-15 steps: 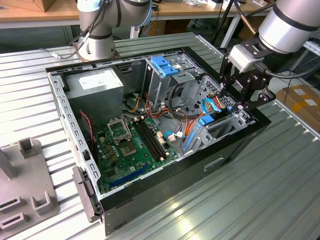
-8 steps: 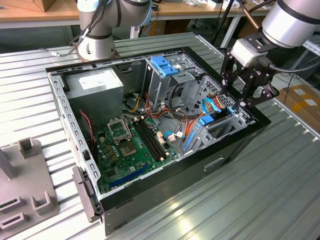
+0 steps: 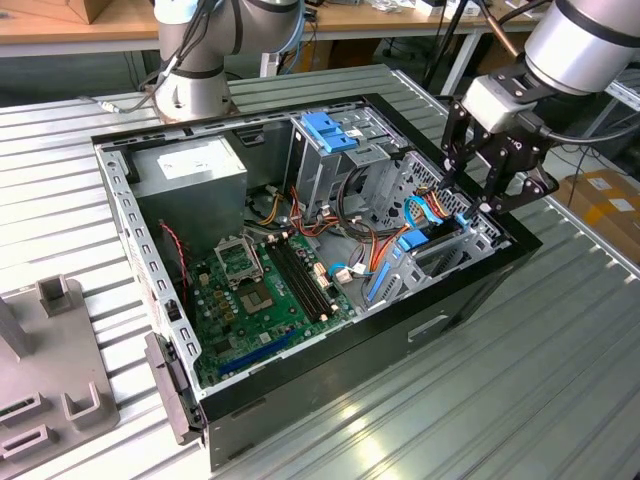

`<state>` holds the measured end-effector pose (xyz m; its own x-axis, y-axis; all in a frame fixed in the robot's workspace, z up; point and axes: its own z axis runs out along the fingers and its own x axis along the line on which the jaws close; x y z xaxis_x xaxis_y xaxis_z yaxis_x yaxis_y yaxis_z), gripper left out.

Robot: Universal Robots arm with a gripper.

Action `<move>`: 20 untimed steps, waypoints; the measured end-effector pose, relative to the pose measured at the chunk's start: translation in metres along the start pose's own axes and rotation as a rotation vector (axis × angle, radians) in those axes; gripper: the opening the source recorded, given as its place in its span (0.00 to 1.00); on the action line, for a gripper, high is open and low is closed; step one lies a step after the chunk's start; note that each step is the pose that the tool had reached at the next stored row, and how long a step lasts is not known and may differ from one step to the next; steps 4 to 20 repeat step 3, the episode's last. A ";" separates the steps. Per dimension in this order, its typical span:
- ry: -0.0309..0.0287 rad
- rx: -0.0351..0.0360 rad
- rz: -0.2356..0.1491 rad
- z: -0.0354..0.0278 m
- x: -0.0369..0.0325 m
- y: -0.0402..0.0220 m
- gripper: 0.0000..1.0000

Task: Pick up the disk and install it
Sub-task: 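Insert the second disk wire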

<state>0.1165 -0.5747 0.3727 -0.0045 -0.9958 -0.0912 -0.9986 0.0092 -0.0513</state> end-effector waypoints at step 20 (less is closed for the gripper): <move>0.0000 -0.0001 0.000 0.0000 0.0000 0.0000 0.54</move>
